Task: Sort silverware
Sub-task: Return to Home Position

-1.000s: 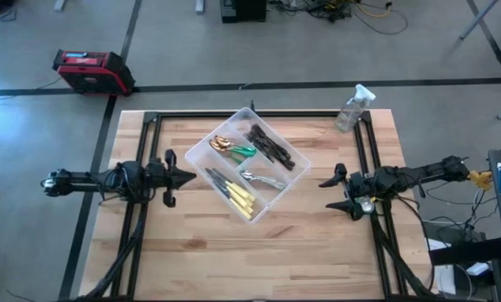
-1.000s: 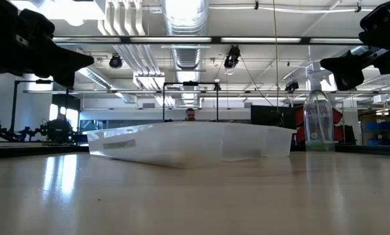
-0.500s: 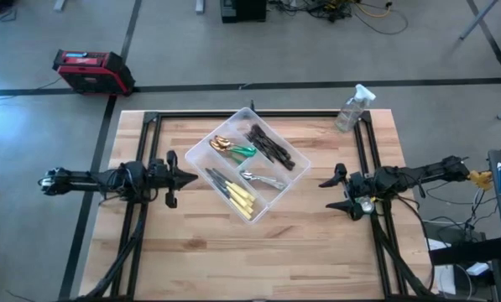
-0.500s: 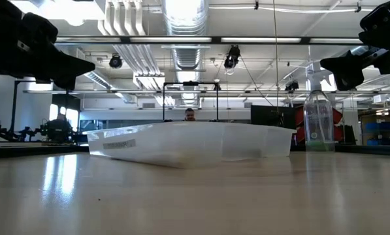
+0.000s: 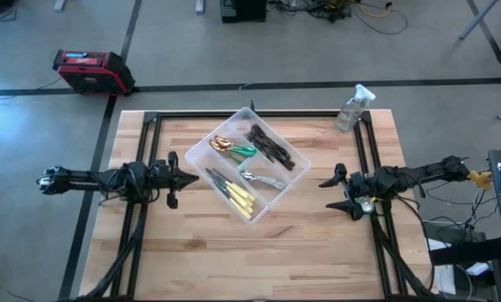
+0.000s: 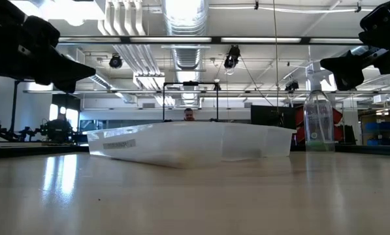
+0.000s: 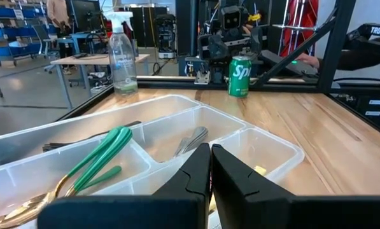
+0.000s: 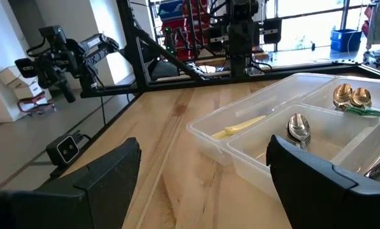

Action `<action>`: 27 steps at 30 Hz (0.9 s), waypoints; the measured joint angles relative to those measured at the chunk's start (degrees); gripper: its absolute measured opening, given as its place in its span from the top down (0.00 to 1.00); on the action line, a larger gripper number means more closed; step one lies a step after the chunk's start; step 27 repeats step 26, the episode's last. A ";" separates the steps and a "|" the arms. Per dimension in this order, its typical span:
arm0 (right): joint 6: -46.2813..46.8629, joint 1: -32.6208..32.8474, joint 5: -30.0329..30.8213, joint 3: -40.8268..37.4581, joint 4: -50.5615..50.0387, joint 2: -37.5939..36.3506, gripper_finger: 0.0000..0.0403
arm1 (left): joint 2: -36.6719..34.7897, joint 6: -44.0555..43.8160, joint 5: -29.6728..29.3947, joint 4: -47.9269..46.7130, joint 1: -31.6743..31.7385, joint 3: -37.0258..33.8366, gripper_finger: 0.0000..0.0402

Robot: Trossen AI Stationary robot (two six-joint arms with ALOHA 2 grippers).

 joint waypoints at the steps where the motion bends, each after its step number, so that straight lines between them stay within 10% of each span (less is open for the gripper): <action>1: 0.00 0.00 0.00 0.00 0.00 0.00 0.22 | 0.13 0.00 0.00 0.00 0.00 0.00 1.00; 27: 0.00 -0.02 0.00 0.00 0.00 0.00 0.22 | 3.39 0.00 0.02 0.04 0.00 0.00 1.00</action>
